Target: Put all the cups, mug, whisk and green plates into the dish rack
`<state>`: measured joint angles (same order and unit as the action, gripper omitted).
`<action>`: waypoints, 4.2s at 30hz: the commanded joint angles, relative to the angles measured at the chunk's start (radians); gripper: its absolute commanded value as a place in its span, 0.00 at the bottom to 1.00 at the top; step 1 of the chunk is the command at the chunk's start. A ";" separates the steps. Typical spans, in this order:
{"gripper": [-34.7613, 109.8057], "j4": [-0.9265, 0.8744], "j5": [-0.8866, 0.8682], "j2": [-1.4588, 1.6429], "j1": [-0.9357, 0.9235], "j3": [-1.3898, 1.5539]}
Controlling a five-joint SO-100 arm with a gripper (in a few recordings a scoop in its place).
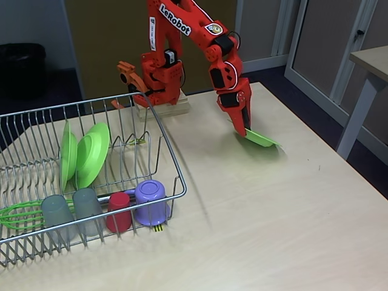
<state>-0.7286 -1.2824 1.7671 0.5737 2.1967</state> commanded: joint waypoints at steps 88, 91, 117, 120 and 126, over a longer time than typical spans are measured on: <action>0.24 -0.472 1.193 0.535 -1.062 -0.124; 0.24 -0.445 1.154 0.583 -1.062 -0.044; 0.36 -0.255 1.227 0.762 -1.078 0.330; 0.36 -0.258 1.224 0.772 -1.060 0.325; 0.37 -0.293 1.212 0.833 -0.982 0.284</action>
<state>-0.9940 -0.0583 2.5541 -0.4387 2.5157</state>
